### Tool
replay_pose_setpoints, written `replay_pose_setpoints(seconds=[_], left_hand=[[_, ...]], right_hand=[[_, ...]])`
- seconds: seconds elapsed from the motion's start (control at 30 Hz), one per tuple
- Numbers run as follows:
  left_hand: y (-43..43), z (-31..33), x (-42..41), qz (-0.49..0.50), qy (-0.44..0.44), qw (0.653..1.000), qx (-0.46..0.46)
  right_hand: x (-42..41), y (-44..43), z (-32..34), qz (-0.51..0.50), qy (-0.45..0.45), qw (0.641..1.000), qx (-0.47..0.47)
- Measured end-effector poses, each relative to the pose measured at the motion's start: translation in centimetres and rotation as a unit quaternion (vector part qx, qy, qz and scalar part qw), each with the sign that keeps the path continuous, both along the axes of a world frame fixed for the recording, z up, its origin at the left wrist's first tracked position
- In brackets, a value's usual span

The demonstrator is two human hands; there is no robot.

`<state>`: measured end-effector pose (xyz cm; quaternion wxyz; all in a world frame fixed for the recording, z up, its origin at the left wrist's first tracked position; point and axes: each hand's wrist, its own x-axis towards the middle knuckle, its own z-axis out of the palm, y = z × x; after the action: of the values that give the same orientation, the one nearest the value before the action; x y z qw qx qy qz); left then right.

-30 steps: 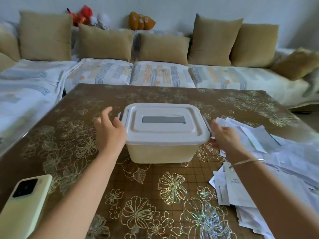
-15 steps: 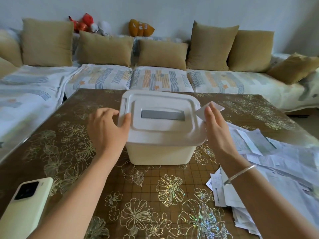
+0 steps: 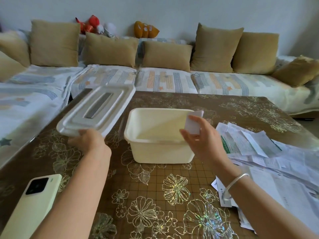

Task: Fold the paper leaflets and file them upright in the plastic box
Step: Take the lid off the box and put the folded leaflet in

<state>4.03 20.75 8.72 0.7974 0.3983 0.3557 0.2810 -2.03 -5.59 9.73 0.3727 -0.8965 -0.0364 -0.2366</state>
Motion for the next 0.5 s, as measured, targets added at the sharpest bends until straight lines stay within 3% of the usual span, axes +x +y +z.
replay_pose_setpoints(seconds=[0.13,0.3,0.4,0.5], left_hand=[[0.7,-1.6,0.1,0.01,0.052,0.998,-0.035],[0.7,-3.6,-0.3,-0.073,0.175,0.982,-0.013],[0.8,-2.6,-0.7,-0.121,0.308,0.94,0.085],[-0.4,-1.7,-2.1,-0.14,0.243,0.924,0.258]], right_hand=[[-0.4,1.3,0.3,0.015,0.033,0.991,-0.129],[-0.6,1.1,-0.1,0.032,0.063,0.992,-0.103],[-0.8,0.7,0.2,0.039,0.063,0.991,-0.111],[-1.7,0.0,0.8,0.059,0.09,0.987,-0.122]])
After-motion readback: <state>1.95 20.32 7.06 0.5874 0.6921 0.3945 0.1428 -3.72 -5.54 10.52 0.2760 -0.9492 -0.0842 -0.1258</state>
